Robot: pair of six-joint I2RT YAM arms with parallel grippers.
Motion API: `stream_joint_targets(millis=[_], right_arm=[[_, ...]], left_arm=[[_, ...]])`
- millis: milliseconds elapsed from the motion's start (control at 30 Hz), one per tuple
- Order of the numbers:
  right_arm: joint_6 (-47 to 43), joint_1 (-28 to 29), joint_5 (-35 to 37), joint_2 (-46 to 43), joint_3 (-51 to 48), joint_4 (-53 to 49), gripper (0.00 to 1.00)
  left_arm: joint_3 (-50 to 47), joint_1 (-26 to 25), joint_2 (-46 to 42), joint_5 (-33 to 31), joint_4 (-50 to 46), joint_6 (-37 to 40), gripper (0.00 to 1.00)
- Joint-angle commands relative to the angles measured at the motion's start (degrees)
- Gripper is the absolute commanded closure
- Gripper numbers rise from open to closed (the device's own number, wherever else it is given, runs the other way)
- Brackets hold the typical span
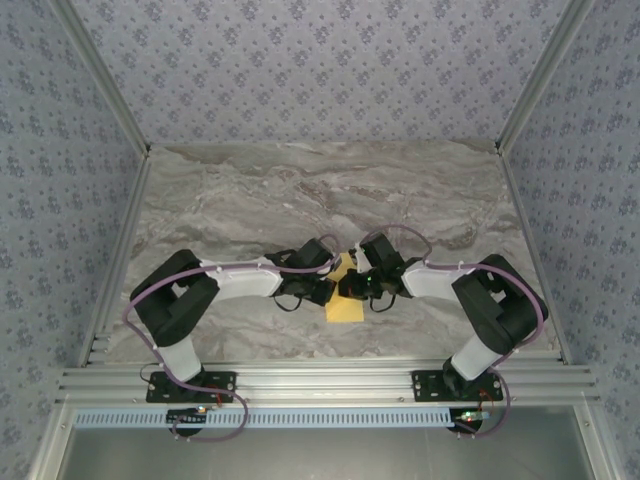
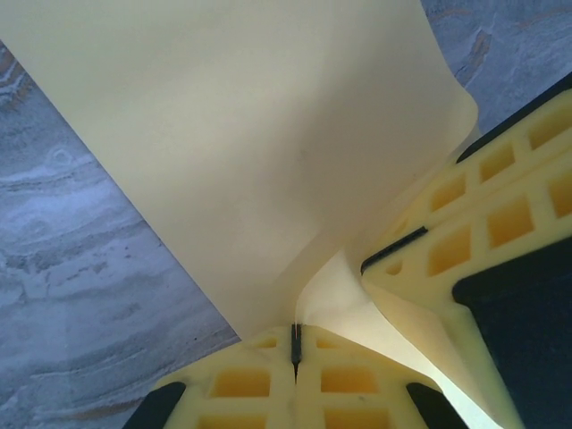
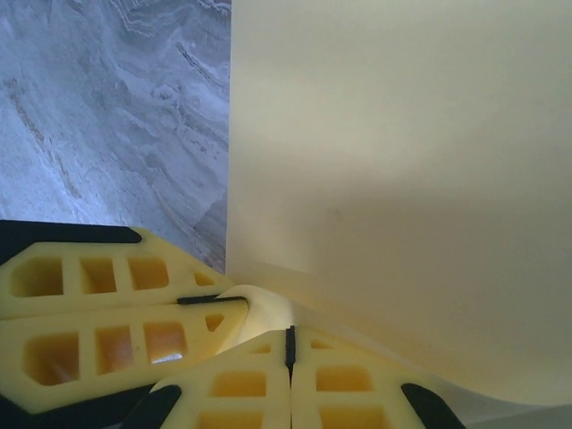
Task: Fold a paper plane with a square sheet of paper (fold left side to right side)
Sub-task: Fold the triangle a second time at the center of the table.
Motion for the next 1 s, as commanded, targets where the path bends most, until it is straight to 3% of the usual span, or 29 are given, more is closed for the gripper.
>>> stream_joint_targets(millis=[0, 367, 500, 667, 967], right_arm=[[-2.49, 0.29, 2.17, 1.03, 0.63, -4.07, 0.93], [-1.39, 0.27, 3.92, 3.26, 1.3, -8.38, 0.93], [-1.3, 0.27, 4.42, 3.44, 1.55, -9.13, 0.93], [-1.49, 0.32, 4.64, 3.41, 1.49, -9.23, 0.93], [-1.66, 0.4, 4.55, 3.57, 1.63, -9.31, 0.92]], left_arm=[[0.58, 0.17, 2.27, -0.33, -1.44, 1.11, 1.0], [0.95, 0.11, -0.47, -1.12, -2.91, 0.72, 0.99], [0.56, 0.15, -5.38, -2.96, -4.76, 0.21, 0.89], [-1.69, 0.17, -11.64, -3.59, -5.89, -1.0, 0.85], [-9.56, -3.77, -17.18, 6.75, 7.67, -9.24, 0.8]])
